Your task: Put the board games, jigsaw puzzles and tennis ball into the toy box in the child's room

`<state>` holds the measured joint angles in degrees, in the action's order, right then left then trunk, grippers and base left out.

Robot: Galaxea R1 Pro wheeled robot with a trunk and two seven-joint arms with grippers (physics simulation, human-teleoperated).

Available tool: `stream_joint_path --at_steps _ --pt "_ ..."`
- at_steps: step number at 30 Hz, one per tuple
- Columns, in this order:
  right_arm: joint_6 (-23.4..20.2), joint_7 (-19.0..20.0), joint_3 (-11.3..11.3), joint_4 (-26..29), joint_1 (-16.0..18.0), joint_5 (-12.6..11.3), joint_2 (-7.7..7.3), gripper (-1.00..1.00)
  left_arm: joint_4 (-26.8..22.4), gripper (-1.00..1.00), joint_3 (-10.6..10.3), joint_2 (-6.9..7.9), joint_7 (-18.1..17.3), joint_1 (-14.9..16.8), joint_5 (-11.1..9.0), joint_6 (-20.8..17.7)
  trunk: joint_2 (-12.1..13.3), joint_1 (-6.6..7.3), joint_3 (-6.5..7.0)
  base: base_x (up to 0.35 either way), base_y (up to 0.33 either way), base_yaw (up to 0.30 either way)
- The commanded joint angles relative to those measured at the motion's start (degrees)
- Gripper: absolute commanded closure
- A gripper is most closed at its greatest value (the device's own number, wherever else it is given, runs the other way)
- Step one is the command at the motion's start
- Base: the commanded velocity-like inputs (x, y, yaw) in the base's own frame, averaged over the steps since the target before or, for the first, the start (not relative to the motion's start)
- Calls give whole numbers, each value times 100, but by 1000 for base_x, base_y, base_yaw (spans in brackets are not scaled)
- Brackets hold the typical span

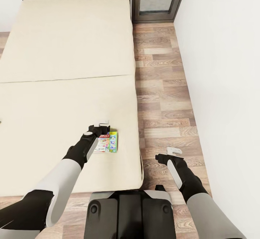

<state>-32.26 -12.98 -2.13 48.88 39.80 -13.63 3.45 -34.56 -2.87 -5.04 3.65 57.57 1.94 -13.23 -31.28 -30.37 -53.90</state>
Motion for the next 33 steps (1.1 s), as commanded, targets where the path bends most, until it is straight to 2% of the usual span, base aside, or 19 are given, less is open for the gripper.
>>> stream_joint_path --at_steps 1,15,33 --pt "-17 -53 -16 8 0 -60 -3 -100 -12 -100 -26 3 31 0 19 -19 -7 -2 -5 0 0 0" --pt "-17 -53 -16 8 -1 -66 -3 -100 -16 -100 -38 -16 24 -1 17 157 -7 -2 -5 -7 0 0" --pt "-25 -55 -24 8 1 -69 -3 -100 -16 -100 -38 -22 22 -4 17 163 -7 -2 -5 -127 0 0"
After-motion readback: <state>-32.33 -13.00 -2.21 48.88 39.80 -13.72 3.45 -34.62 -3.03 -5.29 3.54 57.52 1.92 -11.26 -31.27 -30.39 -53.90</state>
